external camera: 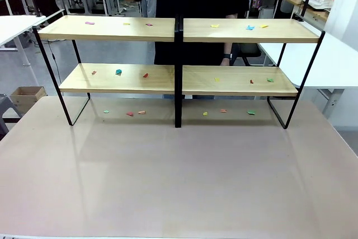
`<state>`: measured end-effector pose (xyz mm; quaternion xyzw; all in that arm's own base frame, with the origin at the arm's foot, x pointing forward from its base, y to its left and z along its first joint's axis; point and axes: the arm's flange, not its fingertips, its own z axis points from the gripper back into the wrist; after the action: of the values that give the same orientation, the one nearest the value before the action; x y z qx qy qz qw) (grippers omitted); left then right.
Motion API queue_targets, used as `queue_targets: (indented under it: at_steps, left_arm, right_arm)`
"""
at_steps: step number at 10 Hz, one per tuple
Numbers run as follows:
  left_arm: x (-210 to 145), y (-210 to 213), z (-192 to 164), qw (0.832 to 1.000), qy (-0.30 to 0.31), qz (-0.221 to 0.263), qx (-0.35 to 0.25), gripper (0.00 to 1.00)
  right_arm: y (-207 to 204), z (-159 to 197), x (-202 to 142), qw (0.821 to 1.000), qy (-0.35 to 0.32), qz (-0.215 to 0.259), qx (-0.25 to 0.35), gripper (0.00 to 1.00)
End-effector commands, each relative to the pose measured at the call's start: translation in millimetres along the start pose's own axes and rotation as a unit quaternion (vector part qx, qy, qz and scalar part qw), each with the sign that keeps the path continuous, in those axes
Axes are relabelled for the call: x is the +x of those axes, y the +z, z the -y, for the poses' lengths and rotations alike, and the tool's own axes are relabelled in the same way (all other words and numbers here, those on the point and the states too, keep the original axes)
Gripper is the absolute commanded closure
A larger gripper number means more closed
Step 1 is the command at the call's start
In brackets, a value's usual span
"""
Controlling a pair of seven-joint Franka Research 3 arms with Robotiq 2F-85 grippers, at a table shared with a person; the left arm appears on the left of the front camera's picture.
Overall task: Clean the shelves.
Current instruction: Pick up the Duster when the human hands it over.
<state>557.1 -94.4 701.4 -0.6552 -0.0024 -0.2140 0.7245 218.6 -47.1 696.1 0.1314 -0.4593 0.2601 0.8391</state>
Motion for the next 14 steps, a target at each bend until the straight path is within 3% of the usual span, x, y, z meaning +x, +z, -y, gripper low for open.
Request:
queue_targets:
  at_steps: [1,3,5,8,10,13,14]
  left_arm:
    - [-33,13,23,0.997,-0.062,-0.036,0.01,1.0]
    - [-96,46,56,0.983,-0.133,-0.1,0.074,1.0]
    - [-172,86,87,0.953,-0.18,-0.153,0.19,1.0]
    - [-269,131,120,0.913,-0.229,-0.115,0.318,1.0]
    - [-314,156,136,0.909,-0.236,-0.052,0.34,1.0]
    - [-348,183,121,0.894,-0.204,-0.068,0.394,1.0]
    - [-359,195,115,0.898,-0.197,-0.036,0.391,1.0]
  right_arm:
    - [0,0,1,1.0,0.001,0.002,0.002,0.0]
    - [0,0,1,1.0,0.001,0.002,0.002,0.0]
    - [0,0,1,1.0,0.001,0.002,0.002,0.0]
    - [0,0,1,1.0,0.001,0.002,0.002,0.0]
    - [0,0,1,1.0,0.001,0.002,0.002,0.0]
    - [0,0,1,1.0,0.001,0.002,0.002,0.0]
    - [0,0,1,1.0,0.001,0.002,0.002,0.0]
